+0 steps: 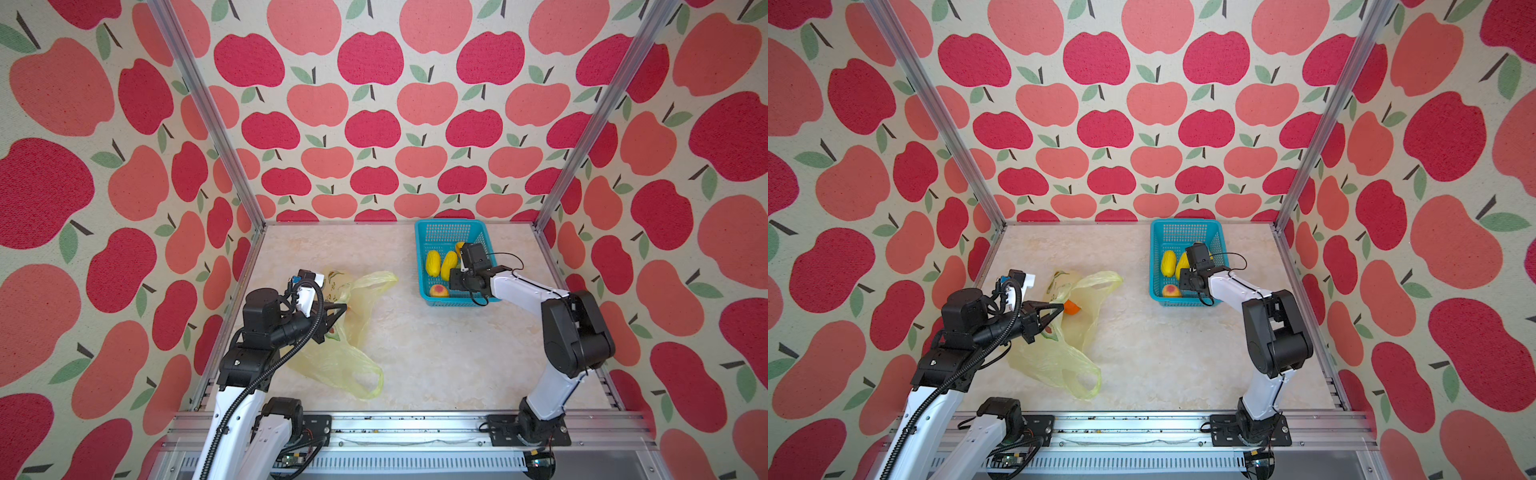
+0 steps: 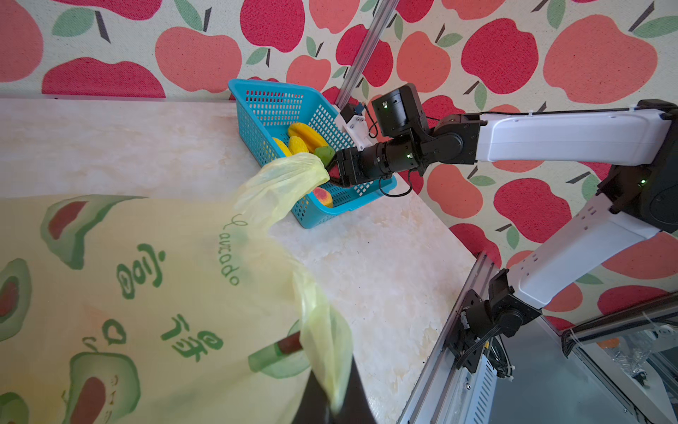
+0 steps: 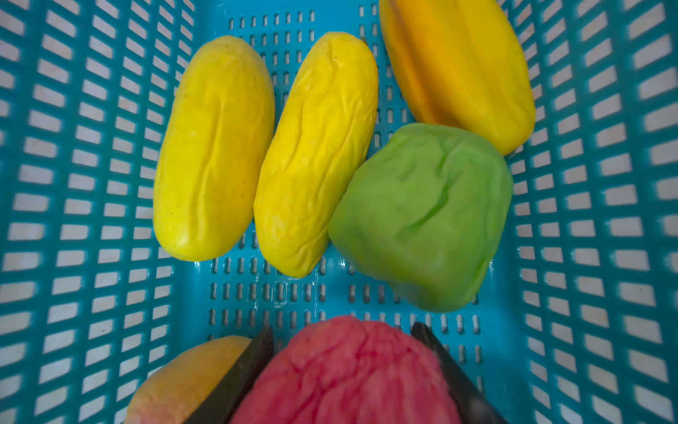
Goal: Untie the knot of the plastic bag and take out the fruit
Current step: Place the fruit in the basket.
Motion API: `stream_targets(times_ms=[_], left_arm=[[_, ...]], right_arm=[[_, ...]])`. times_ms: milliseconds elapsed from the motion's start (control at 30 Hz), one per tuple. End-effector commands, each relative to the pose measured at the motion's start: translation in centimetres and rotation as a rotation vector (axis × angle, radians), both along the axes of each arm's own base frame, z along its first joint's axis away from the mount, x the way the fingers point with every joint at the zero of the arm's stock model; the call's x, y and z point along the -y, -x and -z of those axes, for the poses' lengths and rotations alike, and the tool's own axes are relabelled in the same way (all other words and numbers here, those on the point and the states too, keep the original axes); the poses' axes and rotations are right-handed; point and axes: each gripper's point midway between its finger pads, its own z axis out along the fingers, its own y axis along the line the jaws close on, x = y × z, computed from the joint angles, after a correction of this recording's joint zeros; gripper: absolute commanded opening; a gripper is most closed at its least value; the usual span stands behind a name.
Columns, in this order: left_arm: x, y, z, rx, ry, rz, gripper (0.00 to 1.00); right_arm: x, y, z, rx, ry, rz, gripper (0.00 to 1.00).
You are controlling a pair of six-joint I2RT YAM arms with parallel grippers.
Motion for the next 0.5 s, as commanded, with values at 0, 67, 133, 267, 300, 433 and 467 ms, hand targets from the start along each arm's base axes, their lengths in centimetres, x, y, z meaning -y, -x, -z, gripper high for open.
stream_targets(times_ms=[0, 67, 133, 267, 300, 433, 467], left_arm=[[-0.1, 0.1, -0.3, 0.012, 0.001, 0.003, 0.00], [-0.1, 0.1, -0.1, 0.008, -0.001, -0.002, 0.00], [-0.1, 0.2, -0.2, 0.011, 0.000, -0.001, 0.00], [-0.1, 0.1, -0.2, 0.011, 0.000, -0.002, 0.00], [-0.1, 0.1, -0.2, 0.011, 0.000, -0.002, 0.00], [-0.2, 0.0, -0.2, 0.008, 0.000, -0.007, 0.00], [-0.2, 0.1, -0.2, 0.008, 0.000, -0.006, 0.00]], right_arm=[[0.5, 0.1, -1.1, 0.003, 0.002, 0.029, 0.77], [0.8, 0.3, -2.1, 0.031, 0.002, 0.035, 0.85], [0.7, 0.7, -3.5, 0.079, -0.012, 0.025, 0.91], [-0.4, 2.3, -7.1, 0.215, 0.008, -0.033, 0.99], [-0.7, 2.9, -8.2, 0.260, 0.024, -0.053, 0.99], [-3.7, 5.7, -13.0, 0.458, 0.025, -0.181, 0.99], [-4.8, 6.5, -13.9, 0.506, 0.010, -0.223, 0.99]])
